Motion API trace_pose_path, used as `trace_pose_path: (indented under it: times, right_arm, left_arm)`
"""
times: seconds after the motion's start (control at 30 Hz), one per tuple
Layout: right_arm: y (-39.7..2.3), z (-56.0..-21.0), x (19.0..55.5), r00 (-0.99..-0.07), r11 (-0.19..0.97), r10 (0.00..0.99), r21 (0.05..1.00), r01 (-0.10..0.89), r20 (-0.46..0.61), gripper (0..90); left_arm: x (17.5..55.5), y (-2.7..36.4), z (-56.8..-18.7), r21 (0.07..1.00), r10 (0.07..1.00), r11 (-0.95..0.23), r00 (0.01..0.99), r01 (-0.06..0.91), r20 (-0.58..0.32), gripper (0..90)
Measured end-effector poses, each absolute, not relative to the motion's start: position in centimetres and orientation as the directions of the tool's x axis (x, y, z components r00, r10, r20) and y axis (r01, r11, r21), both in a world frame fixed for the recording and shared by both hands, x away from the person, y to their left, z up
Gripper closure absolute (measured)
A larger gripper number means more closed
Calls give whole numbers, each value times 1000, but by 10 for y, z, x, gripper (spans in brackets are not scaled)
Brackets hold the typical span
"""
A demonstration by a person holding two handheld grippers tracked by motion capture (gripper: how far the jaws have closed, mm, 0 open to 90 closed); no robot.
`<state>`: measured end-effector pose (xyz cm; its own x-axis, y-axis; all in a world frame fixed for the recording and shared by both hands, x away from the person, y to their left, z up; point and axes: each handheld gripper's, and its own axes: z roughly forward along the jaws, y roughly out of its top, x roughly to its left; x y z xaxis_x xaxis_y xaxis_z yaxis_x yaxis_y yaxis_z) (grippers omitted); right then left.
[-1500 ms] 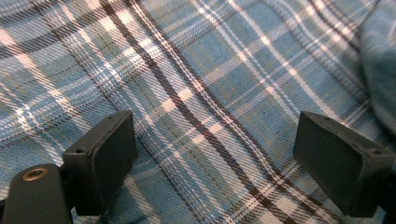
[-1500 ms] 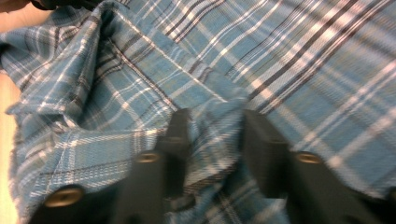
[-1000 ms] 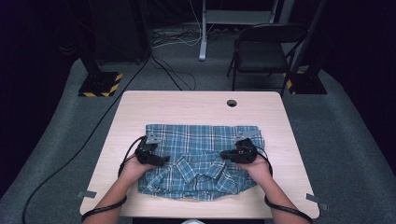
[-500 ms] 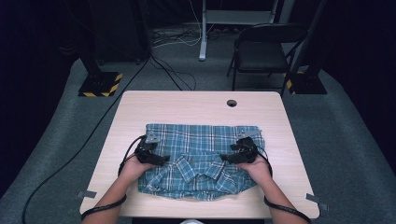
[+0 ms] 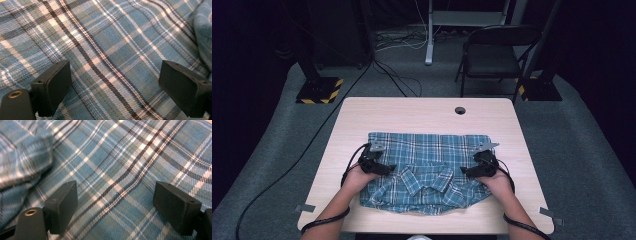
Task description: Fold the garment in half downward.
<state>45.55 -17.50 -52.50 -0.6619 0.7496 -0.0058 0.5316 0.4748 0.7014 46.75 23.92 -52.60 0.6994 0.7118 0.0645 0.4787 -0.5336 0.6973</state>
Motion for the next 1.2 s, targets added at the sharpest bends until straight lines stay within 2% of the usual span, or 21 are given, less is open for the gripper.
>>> trace_pose_path:
  times: [0.17, 0.53, 0.73, 0.83, 1.2]
  right_arm:
    - [-172, -530, 451, -694, 548, 714, 690, 472, -92, 175]
    - [-180, -535, 450, -710, 519, 701, 729, 446, -65, 175]
    - [-181, -517, 447, -697, 514, 716, 700, 495, -33, 183]
    - [-184, -508, 442, -709, 510, 704, 716, 477, -29, 184]
    - [-195, -513, 432, -719, 544, 694, 679, 493, -35, 222]
  left_arm:
    - [469, 239, -527, 697, 714, -529, 698, 484, 56, 104]
    - [471, 241, -528, 690, 703, -538, 710, 484, 51, 105]
    - [472, 243, -521, 714, 724, -511, 688, 478, 58, 112]
    - [477, 246, -517, 729, 739, -487, 672, 480, 51, 110]
    - [491, 246, -516, 738, 756, -471, 653, 483, 55, 112]
